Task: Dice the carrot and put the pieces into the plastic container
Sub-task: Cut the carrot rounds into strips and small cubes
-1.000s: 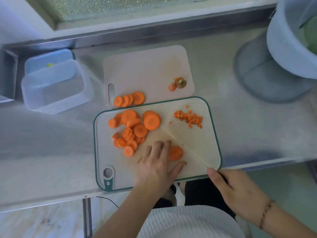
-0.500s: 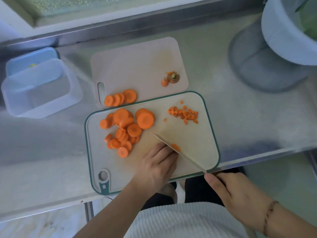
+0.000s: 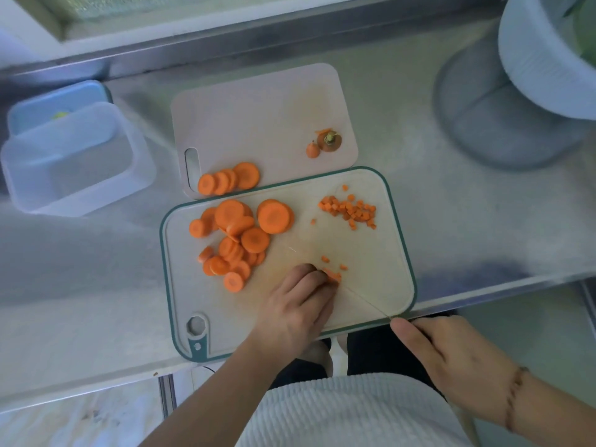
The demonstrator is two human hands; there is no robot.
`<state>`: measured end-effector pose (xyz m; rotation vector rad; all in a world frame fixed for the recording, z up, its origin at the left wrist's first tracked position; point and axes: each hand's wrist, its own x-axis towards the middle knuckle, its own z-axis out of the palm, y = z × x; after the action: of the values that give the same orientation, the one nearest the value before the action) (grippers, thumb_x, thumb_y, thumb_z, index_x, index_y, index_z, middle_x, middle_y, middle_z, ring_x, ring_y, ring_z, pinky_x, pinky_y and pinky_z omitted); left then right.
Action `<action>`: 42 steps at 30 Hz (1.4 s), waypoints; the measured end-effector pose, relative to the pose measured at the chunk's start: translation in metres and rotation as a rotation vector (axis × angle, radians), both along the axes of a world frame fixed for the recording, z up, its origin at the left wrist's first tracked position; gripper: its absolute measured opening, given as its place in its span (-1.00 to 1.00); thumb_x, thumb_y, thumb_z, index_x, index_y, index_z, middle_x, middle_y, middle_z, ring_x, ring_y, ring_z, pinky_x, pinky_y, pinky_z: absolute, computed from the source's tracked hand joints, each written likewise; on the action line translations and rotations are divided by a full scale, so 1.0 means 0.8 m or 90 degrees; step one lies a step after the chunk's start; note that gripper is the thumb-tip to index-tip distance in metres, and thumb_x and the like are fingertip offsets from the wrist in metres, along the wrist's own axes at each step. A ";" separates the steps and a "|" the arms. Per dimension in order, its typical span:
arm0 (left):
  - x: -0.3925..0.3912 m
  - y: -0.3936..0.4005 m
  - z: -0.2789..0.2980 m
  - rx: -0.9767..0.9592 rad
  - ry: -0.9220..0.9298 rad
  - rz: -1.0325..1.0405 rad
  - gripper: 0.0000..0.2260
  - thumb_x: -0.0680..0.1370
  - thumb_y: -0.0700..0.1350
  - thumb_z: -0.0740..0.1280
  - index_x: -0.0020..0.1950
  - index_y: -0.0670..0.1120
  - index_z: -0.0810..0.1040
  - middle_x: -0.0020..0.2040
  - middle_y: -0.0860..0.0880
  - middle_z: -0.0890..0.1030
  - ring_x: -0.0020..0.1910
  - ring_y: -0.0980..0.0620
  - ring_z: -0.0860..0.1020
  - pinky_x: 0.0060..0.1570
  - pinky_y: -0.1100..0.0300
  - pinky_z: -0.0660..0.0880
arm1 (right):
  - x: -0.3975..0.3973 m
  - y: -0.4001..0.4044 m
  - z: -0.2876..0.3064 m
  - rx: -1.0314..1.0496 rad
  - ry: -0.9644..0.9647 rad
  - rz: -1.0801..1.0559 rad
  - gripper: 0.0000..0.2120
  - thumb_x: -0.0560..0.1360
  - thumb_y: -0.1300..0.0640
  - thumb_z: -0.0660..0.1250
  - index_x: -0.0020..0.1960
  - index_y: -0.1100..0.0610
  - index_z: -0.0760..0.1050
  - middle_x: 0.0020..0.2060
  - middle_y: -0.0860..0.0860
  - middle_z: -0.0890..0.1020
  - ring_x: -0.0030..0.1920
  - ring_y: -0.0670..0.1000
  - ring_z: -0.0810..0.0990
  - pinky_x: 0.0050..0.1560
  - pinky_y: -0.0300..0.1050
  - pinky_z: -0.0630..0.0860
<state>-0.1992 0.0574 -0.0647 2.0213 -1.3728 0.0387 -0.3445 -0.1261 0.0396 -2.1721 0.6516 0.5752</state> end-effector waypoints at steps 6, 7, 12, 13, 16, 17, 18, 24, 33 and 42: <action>0.000 0.002 0.001 -0.019 0.017 0.004 -0.87 0.60 -0.25 0.38 0.03 -0.26 0.71 -0.07 -0.12 0.67 0.01 -0.11 0.60 0.04 0.12 0.57 | 0.007 0.002 -0.002 0.023 0.040 -0.001 -0.43 0.46 -0.39 -0.09 -0.45 0.06 0.14 -0.57 -0.05 0.26 -0.48 -0.07 0.24 -0.38 -0.26 0.28; 0.000 0.002 0.001 -0.019 0.015 0.005 -0.88 0.59 -0.26 0.39 0.04 -0.26 0.71 -0.07 -0.12 0.67 0.02 -0.11 0.60 0.06 0.13 0.57 | 0.015 0.003 -0.003 0.027 0.050 0.007 -0.44 0.44 -0.38 -0.08 -0.45 0.06 0.14 -0.58 -0.05 0.24 -0.49 -0.06 0.23 -0.39 -0.23 0.27; 0.000 0.001 0.001 -0.015 0.004 0.004 -0.89 0.56 -0.27 0.43 0.04 -0.26 0.71 -0.08 -0.14 0.67 0.01 -0.13 0.61 0.09 0.08 0.56 | 0.044 0.010 -0.017 0.025 0.036 0.035 -0.41 0.41 -0.40 -0.11 -0.46 0.09 0.16 -0.59 -0.04 0.21 -0.52 -0.07 0.22 -0.44 -0.23 0.26; -0.001 0.002 0.002 -0.009 0.002 0.008 -0.89 0.56 -0.26 0.44 0.05 -0.25 0.71 -0.07 -0.14 0.66 0.01 -0.14 0.62 0.10 0.06 0.55 | 0.042 0.009 -0.016 0.025 0.029 0.029 -0.41 0.42 -0.40 -0.10 -0.46 0.09 0.17 -0.60 -0.04 0.21 -0.52 -0.06 0.23 -0.43 -0.23 0.26; -0.004 0.003 0.002 0.001 0.010 0.015 -0.89 0.58 -0.25 0.40 0.02 -0.25 0.70 -0.03 -0.15 0.65 0.04 -0.16 0.60 0.11 0.03 0.53 | 0.021 0.002 -0.004 0.025 0.019 0.005 -0.44 0.45 -0.37 -0.05 -0.45 0.08 0.15 -0.59 -0.04 0.23 -0.51 -0.07 0.24 -0.41 -0.23 0.26; -0.004 0.003 0.003 0.000 0.015 0.014 -0.90 0.59 -0.26 0.38 0.00 -0.25 0.69 -0.01 -0.15 0.64 0.03 -0.16 0.59 0.09 0.03 0.54 | 0.013 0.001 0.000 0.026 0.021 -0.001 -0.44 0.46 -0.37 -0.04 -0.44 0.08 0.15 -0.58 -0.04 0.23 -0.50 -0.07 0.24 -0.40 -0.24 0.26; -0.004 0.002 0.005 -0.005 0.018 0.014 -0.89 0.60 -0.27 0.36 -0.02 -0.26 0.68 0.00 -0.16 0.64 0.02 -0.16 0.58 0.06 0.03 0.54 | 0.007 0.000 0.003 0.027 0.025 -0.005 -0.44 0.46 -0.37 -0.05 -0.44 0.08 0.15 -0.57 -0.03 0.23 -0.49 -0.07 0.23 -0.40 -0.25 0.27; 0.000 0.008 0.003 -0.015 0.011 0.003 -0.88 0.61 -0.25 0.37 -0.02 -0.26 0.70 -0.03 -0.15 0.67 -0.06 -0.15 0.61 -0.02 0.03 0.56 | 0.000 0.003 0.005 0.039 0.073 0.000 -0.42 0.44 -0.40 -0.08 -0.44 0.09 0.14 -0.57 -0.01 0.26 -0.49 -0.06 0.25 -0.38 -0.25 0.28; -0.002 0.007 0.000 -0.022 0.001 0.032 -0.88 0.60 -0.26 0.38 -0.03 -0.22 0.72 -0.13 -0.10 0.65 -0.13 -0.08 0.54 0.02 0.10 0.52 | 0.034 0.016 -0.018 -0.001 0.056 0.053 -0.30 0.40 -0.49 -0.20 -0.41 0.09 0.28 -0.54 -0.03 0.35 -0.50 -0.06 0.32 -0.36 -0.07 0.42; -0.005 0.008 0.005 -0.043 0.061 0.079 -0.86 0.58 -0.21 0.41 -0.14 -0.23 0.70 -0.12 -0.12 0.66 -0.16 -0.02 0.58 -0.12 0.09 0.55 | 0.000 0.003 0.001 0.009 -0.003 -0.021 -0.42 0.48 -0.37 -0.05 -0.44 0.08 0.18 -0.56 -0.03 0.28 -0.50 -0.07 0.29 -0.40 -0.26 0.27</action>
<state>-0.2032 0.0637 -0.0609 2.0236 -1.1709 0.0423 -0.3444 -0.1239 0.0402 -2.1458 0.6777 0.5556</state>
